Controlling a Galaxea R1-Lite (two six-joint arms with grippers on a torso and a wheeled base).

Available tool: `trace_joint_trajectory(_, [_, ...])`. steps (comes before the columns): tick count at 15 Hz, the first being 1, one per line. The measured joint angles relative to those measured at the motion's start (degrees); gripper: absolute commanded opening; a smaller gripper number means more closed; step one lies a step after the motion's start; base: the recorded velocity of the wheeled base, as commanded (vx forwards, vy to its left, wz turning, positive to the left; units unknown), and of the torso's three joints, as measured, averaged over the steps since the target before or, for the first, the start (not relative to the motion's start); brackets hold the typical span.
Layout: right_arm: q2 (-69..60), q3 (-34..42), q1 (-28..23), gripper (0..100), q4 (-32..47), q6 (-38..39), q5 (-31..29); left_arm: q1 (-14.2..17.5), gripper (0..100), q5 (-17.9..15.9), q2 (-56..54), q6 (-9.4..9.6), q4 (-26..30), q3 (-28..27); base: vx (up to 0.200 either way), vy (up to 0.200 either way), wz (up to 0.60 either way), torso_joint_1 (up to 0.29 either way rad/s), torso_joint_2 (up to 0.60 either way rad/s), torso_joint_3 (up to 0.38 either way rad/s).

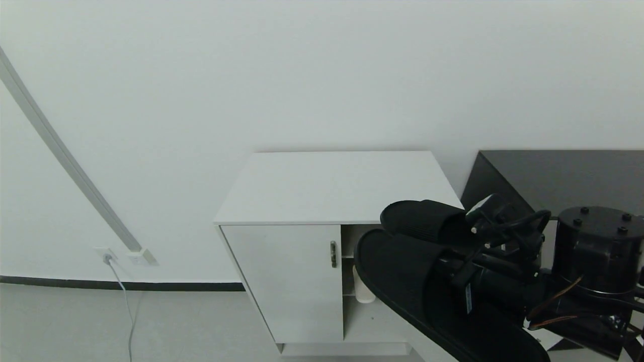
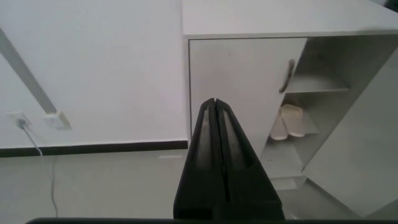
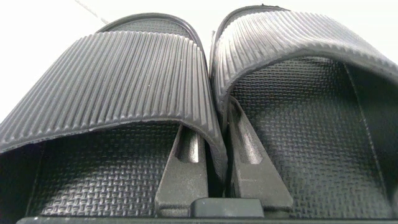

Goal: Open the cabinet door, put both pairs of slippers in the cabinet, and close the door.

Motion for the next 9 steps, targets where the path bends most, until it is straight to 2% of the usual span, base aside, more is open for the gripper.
trace_joint_trajectory(9, [0.6, 0.2, -0.2, 0, -0.1, -0.1, -0.1, -0.1, 0, 0.0, 0.0, 0.02, 0.0, 0.0, 0.0, 0.0, 0.0, 0.0, 0.0, 0.0])
